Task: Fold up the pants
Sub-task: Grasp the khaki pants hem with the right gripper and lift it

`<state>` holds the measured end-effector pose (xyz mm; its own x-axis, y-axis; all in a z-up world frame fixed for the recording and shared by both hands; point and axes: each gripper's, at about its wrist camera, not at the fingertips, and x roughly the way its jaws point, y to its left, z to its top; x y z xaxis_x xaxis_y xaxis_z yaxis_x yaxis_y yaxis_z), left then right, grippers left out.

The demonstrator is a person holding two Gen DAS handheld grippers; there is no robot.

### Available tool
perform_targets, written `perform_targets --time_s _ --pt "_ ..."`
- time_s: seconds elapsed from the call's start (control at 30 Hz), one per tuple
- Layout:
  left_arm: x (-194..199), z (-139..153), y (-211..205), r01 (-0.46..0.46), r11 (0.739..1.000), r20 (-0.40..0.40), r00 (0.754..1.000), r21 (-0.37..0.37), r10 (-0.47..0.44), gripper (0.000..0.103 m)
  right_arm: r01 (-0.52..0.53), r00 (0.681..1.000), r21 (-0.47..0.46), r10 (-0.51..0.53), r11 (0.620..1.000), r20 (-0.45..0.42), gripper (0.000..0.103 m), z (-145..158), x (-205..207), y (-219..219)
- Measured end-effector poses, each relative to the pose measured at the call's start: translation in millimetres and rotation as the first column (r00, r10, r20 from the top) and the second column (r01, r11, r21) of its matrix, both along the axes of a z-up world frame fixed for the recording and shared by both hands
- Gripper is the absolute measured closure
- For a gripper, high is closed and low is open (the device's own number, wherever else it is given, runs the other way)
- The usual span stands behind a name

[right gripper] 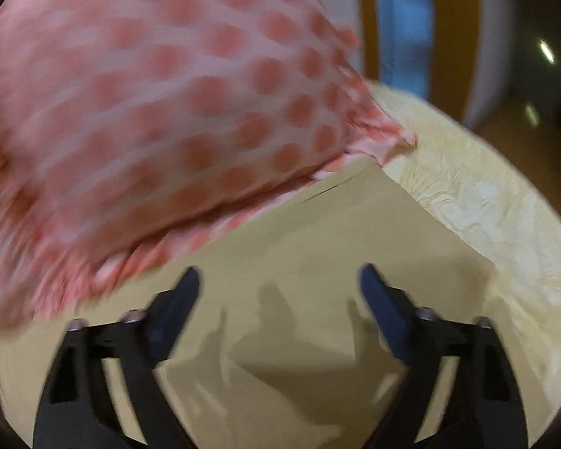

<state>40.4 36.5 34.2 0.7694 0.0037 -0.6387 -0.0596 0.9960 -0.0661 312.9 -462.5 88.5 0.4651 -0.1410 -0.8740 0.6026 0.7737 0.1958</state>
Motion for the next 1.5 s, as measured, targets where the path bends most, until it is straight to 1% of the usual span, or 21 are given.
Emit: perform_targets --time_s 0.13,0.23,0.3,0.33,0.37,0.4,0.47,0.5,0.6,0.73,0.83,1.0,1.03,1.1,1.13,1.17,1.23,1.3,1.37,1.4,1.5 --pt "4.4 3.1 8.0 -0.013 0.999 -0.001 1.000 -0.042 0.013 0.002 0.135 0.987 -0.001 -0.134 0.991 -0.091 0.024 -27.8 43.6 -21.6" --pt "7.9 2.3 11.4 -0.028 0.998 -0.008 1.000 -0.064 0.027 0.002 0.107 0.979 -0.178 -0.135 0.978 -0.151 0.025 -38.1 61.2 -14.3" --pt "9.0 1.3 13.7 -0.033 0.996 -0.015 0.999 -0.084 0.032 0.002 0.082 0.990 -0.186 -0.102 0.979 -0.100 0.036 -38.5 59.9 -12.8" --pt "8.5 0.5 15.8 -0.035 0.994 -0.014 0.999 -0.106 0.034 0.002 0.070 0.994 -0.191 -0.085 0.979 -0.070 0.053 -37.2 54.7 -14.4" --pt "7.0 0.5 18.1 -0.035 0.991 -0.008 0.999 -0.128 0.035 0.002 0.055 0.997 -0.175 -0.063 0.983 -0.044 0.080 -36.4 50.7 -17.9" --pt "5.1 1.0 21.3 -0.032 0.986 0.007 0.999 -0.161 0.033 0.002 0.052 0.998 -0.150 -0.057 0.987 -0.027 0.084 -36.6 45.0 -22.8" --pt "1.0 2.7 26.5 -0.024 0.978 0.039 0.999 -0.208 0.033 0.002 0.060 0.996 0.000 -0.060 0.998 0.061 0.098 -34.6 25.5 -43.8" --pt "-1.3 4.3 29.4 -0.018 0.974 0.056 0.998 -0.227 0.032 0.002 0.061 0.988 0.076 -0.071 0.995 0.134 0.098 -30.3 8.7 -52.1" --pt "-10.6 12.7 38.0 0.000 0.968 0.120 0.992 -0.252 0.032 0.002 0.002 0.957 0.144 -0.044 0.990 0.287 0.098 -8.9 -36.3 -57.6" --pt "-18.6 30.3 50.4 0.013 0.971 0.206 0.978 -0.239 0.038 0.002 -0.091 0.884 0.253 -0.038 0.963 0.467 0.098 23.9 -129.3 -60.3" --pt "-12.6 47.3 58.3 0.028 0.976 0.240 0.970 -0.217 0.025 0.002 -0.081 0.872 0.326 -0.091 0.942 0.481 0.098 19.7 -199.7 -56.7" --pt "40.5 70.9 73.3 0.059 0.980 0.238 0.971 -0.192 -0.012 0.002 -0.057 0.913 0.405 -0.116 0.913 0.390 0.097 -3.8 -231.8 -47.5" --pt "55.0 71.2 77.3 0.051 0.979 0.208 0.978 -0.197 -0.009 0.002 -0.046 0.920 0.424 -0.127 0.904 0.370 0.094 -8.2 -232.9 -45.9" --pt "79.1 67.8 86.4 0.033 0.974 0.157 0.988 -0.226 0.003 0.002 -0.036 0.926 0.455 -0.141 0.890 0.350 0.077 -10.9 -235.9 -43.7" --pt "94.9 64.0 93.9 0.020 0.965 0.119 0.993 -0.263 0.012 0.002 -0.029 0.929 0.467 -0.148 0.884 0.339 0.052 -12.8 -235.2 -43.6" --pt "108.7 59.3 100.8 0.000 0.956 0.080 0.996 -0.295 0.025 0.002 -0.029 0.927 0.465 -0.150 0.885 0.343 0.043 -12.4 -236.4 -42.4" --pt "130.8 47.6 114.5 -0.041 0.931 0.013 0.999 -0.362 0.049 0.002 -0.031 0.927 0.439 -0.139 0.898 0.349 0.042 -12.4 -232.6 -39.2" --pt "146.4 38.4 123.0 -0.082 0.910 -0.033 0.997 -0.406 0.075 0.002 -0.033 0.928 0.406 -0.123 0.913 0.351 0.048 -15.5 -227.5 -38.7" --pt "163.6 28.7 133.8 -0.133 0.877 -0.075 0.991 -0.461 0.111 0.002 -0.045 0.929 0.429 -0.120 0.902 0.350 0.101 -25.1 -218.3 -43.5" --pt "170.5 25.2 137.7 -0.160 0.865 -0.091 0.987 -0.475 0.132 0.002 -0.043 0.916 0.472 -0.154 0.880 0.370 0.101 -30.5 -221.1 -49.7" --pt "199.0 16.3 146.7 -0.234 0.835 -0.142 0.972 -0.498 0.188 0.003 -0.057 0.884 0.486 -0.182 0.872 0.431 0.101 -27.6 -231.2 -56.4"
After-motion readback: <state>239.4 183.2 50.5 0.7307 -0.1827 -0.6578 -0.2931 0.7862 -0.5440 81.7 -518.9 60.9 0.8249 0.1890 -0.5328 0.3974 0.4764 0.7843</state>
